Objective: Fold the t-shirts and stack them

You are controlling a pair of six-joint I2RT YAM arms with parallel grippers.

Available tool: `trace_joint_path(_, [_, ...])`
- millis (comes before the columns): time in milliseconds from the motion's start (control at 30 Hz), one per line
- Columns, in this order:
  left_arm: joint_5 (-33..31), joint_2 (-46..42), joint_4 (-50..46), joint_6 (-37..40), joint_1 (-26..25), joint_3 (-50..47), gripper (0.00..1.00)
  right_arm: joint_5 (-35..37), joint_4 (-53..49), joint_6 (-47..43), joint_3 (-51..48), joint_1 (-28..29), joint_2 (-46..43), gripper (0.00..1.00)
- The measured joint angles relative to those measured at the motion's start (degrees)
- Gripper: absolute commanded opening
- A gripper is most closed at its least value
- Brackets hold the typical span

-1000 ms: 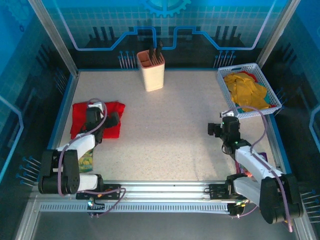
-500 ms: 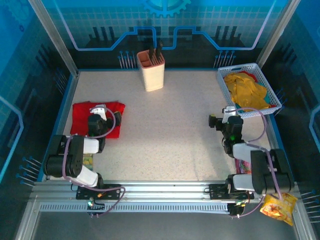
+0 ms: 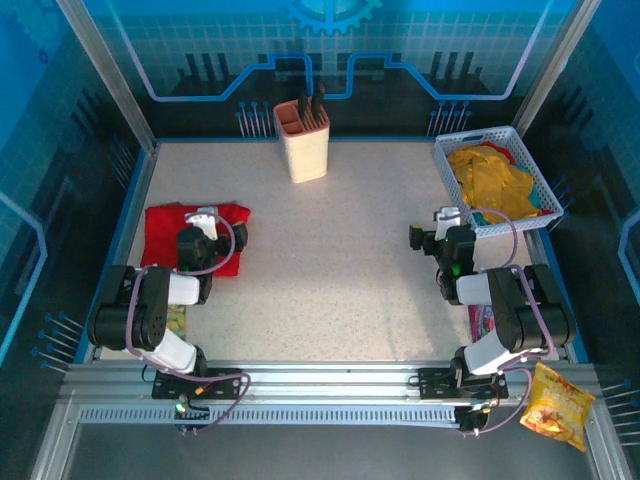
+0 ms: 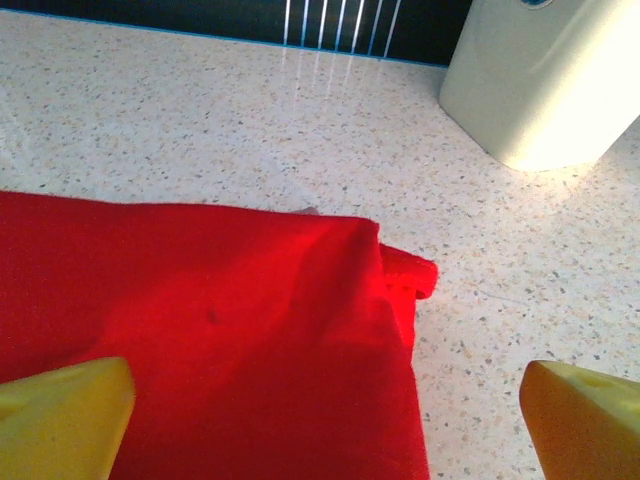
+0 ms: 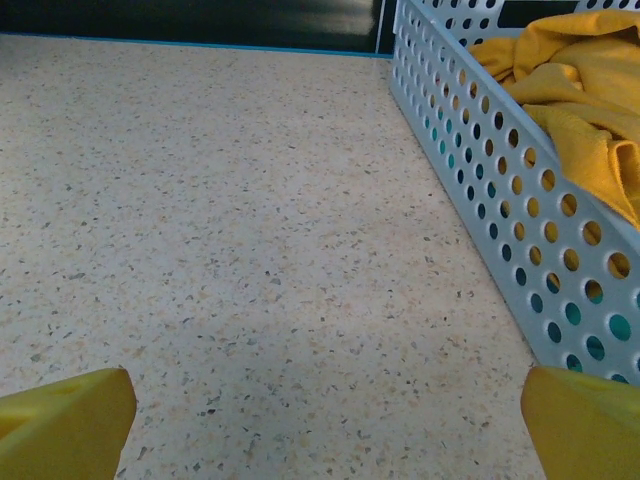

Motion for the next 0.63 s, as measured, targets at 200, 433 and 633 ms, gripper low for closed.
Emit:
trace_joint_path(200, [0.7,0.0,0.0,0.13,-0.09,0.13,0.99,0.17,-0.02,0.0,0.0,0.0,0.0,1.0])
trace_joint_path(433, [0.81,0.0,0.0,0.13,-0.09,0.13,0.99,0.17,-0.02,-0.02,0.0,0.0,0.0,1.0])
trace_joint_path(633, [0.81,0.0,0.0,0.13,-0.09,0.13,0.99,0.17,-0.02,-0.02,0.0,0.02,0.0,1.0])
